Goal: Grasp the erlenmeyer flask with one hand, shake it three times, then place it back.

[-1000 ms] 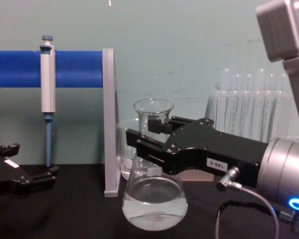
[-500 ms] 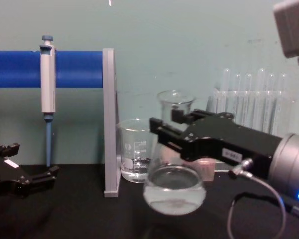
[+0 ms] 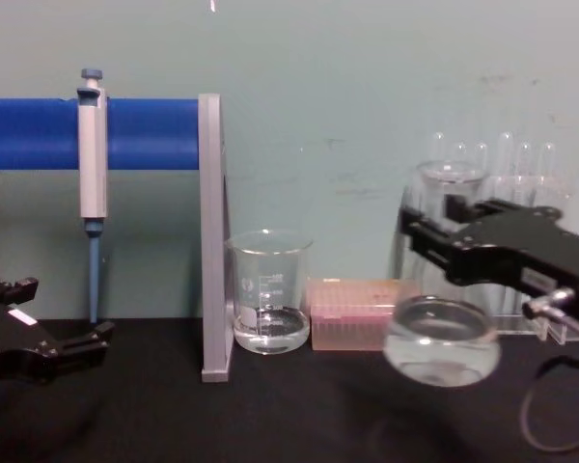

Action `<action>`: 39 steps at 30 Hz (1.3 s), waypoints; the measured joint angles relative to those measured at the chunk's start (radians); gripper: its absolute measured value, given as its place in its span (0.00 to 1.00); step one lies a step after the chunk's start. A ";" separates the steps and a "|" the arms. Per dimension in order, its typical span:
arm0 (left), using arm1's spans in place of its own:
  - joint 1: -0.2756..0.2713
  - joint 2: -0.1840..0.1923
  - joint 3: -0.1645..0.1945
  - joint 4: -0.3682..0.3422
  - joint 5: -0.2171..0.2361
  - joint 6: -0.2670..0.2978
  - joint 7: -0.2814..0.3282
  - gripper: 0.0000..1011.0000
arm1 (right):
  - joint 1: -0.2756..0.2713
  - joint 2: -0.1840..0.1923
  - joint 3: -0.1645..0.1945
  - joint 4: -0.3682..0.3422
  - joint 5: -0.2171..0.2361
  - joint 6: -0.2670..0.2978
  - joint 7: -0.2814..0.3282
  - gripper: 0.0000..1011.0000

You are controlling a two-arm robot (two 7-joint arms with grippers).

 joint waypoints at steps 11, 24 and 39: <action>0.000 0.000 0.000 0.000 0.000 0.000 0.000 0.99 | -0.050 -0.022 0.075 -0.034 -0.041 0.029 -0.074 0.45; 0.000 0.000 0.000 0.000 0.000 0.000 0.000 0.99 | -0.055 -0.042 0.101 -0.035 -0.061 0.029 -0.046 0.45; 0.000 0.000 0.000 0.000 0.000 0.000 0.000 0.99 | 0.016 -0.028 0.022 0.018 -0.039 0.016 0.109 0.45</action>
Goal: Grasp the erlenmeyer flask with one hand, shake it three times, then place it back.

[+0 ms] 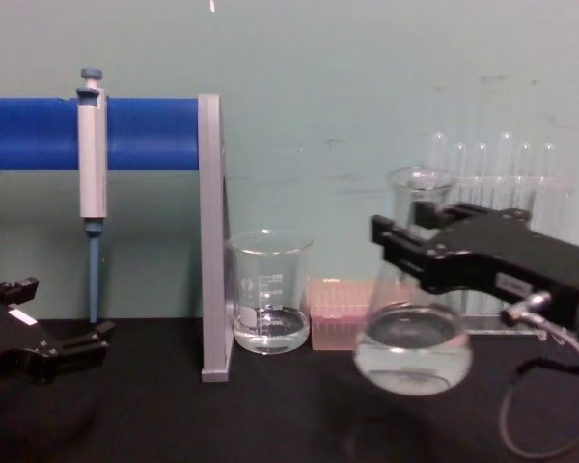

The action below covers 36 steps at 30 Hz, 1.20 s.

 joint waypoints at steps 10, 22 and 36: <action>0.000 0.000 0.000 0.000 0.000 0.000 0.000 0.99 | 0.057 0.005 -0.075 0.043 0.038 -0.021 0.074 0.45; 0.000 0.000 0.000 0.000 0.000 0.000 0.000 0.99 | 0.092 0.009 -0.120 0.076 0.086 -0.023 0.110 0.45; 0.000 0.000 0.000 0.000 0.000 0.000 0.000 0.99 | 0.113 0.021 -0.145 0.096 0.112 -0.027 0.110 0.45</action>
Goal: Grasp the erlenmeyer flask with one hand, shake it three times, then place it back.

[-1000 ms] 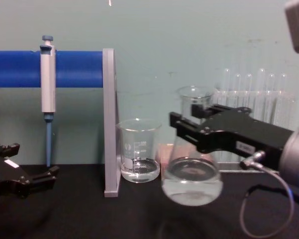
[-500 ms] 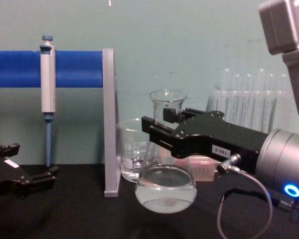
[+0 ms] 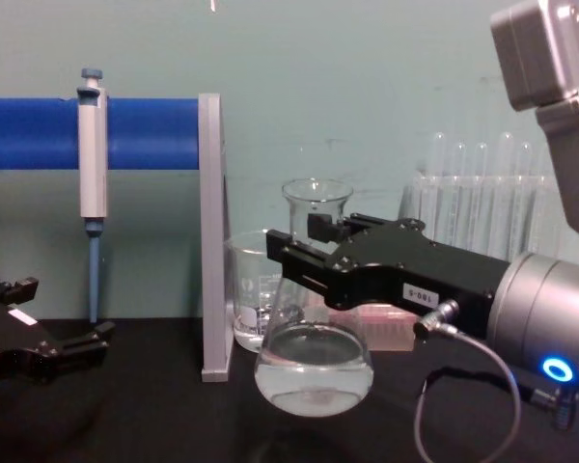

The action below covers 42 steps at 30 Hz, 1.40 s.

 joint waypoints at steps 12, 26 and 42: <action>0.000 0.000 0.000 0.000 0.000 0.000 0.000 0.99 | 0.015 0.010 -0.008 0.023 0.011 -0.013 0.004 0.45; 0.000 0.000 0.000 0.000 0.000 0.000 0.000 0.99 | 0.061 0.007 -0.021 0.119 0.024 -0.037 0.037 0.45; 0.000 0.000 0.000 0.000 0.000 0.000 0.000 0.99 | 0.100 -0.007 -0.040 0.234 0.043 -0.064 0.077 0.45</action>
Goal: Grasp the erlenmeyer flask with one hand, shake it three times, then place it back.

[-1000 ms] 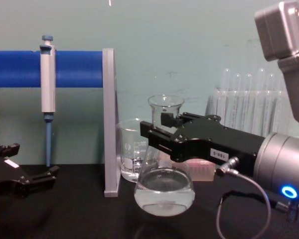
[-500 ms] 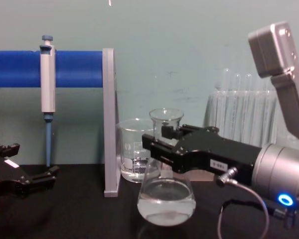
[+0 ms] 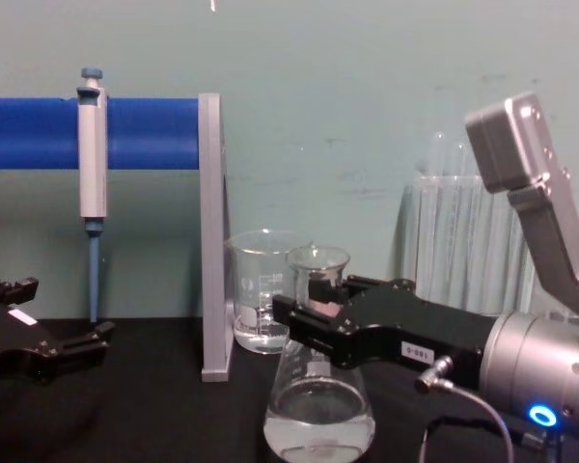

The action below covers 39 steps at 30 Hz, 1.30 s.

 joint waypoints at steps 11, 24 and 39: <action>0.000 0.000 0.000 0.000 0.000 0.000 0.000 0.99 | 0.015 -0.008 -0.014 0.043 0.010 0.000 0.019 0.45; 0.000 0.000 0.000 0.000 0.000 0.000 0.000 0.99 | 0.024 -0.011 -0.026 0.065 0.014 0.012 0.026 0.45; 0.000 0.000 0.000 0.000 0.000 0.000 0.000 0.99 | 0.022 -0.011 -0.030 0.069 0.022 0.023 0.025 0.45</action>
